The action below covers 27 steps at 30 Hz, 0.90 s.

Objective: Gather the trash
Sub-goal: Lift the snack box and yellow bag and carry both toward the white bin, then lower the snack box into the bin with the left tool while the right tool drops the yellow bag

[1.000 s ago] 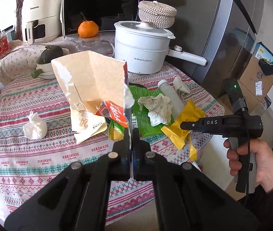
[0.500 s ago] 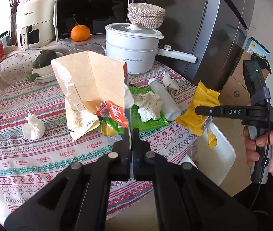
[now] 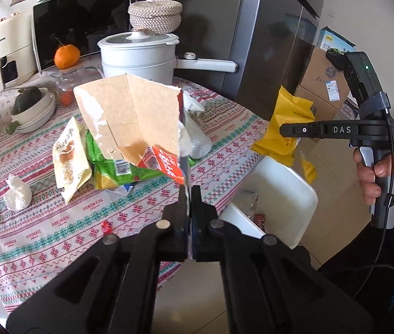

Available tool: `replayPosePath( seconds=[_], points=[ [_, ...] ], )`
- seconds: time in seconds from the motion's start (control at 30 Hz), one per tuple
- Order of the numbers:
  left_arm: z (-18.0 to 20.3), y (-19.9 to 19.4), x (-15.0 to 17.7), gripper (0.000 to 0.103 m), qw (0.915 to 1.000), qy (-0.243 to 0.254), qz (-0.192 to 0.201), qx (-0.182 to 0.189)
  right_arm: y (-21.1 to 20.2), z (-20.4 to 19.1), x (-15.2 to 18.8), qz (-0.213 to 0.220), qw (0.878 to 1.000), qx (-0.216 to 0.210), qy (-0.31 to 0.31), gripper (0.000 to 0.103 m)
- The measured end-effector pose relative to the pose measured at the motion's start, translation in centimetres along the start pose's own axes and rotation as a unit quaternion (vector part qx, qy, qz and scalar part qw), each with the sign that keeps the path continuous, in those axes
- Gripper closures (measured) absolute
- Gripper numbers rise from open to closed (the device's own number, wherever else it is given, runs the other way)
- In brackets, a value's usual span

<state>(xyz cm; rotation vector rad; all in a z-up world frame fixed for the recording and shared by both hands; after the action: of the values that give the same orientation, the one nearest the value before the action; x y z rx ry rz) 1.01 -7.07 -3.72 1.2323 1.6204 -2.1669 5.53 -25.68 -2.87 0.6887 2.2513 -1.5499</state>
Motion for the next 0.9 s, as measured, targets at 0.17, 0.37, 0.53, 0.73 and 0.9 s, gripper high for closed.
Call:
replayPosePath(
  seconds=[0.17, 0.37, 0.53, 0.73, 0.9],
  points=[
    [2.8, 1.0, 0.2, 0.101, 0.9993, 0.020, -0.015, 0.027, -0.8, 2.8, 1.2, -0.010, 1.000, 0.023, 0.008, 0.092],
    [6.8, 2.9, 0.6, 0.101, 0.9963, 0.048, -0.038, 0.061, -1.4, 6.2, 2.8, -0.028, 0.998, 0.049, 0.023, 0.092],
    [10.3, 4.6, 0.8, 0.101, 0.9918, 0.063, -0.060, 0.094, -2.0, 8.9, 4.0, -0.038, 0.996, 0.065, 0.038, 0.092],
    [13.6, 7.6, 1.3, 0.101, 0.9857, 0.060, -0.097, 0.123, -2.6, 11.5, 5.2, -0.047, 0.994, 0.083, 0.055, 0.092],
    [16.1, 9.2, 1.1, 0.101, 0.9811, 0.069, -0.111, 0.142, -3.0, 13.1, 5.8, -0.053, 0.992, 0.087, 0.068, 0.092]
  ],
)
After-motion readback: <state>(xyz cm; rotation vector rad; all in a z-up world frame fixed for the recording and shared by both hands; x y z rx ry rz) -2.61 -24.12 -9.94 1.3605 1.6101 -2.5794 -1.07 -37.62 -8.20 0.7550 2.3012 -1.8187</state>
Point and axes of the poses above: each gripper's, at about its wrist camera, not at the fingertips, and y roughly the way its jaws point, z to its right, x to its underside, the point moved 6 cm from there along y, roughly the way its jaws point, and after that the axes turned 4 degrees about -x, right-handed, at the moved point
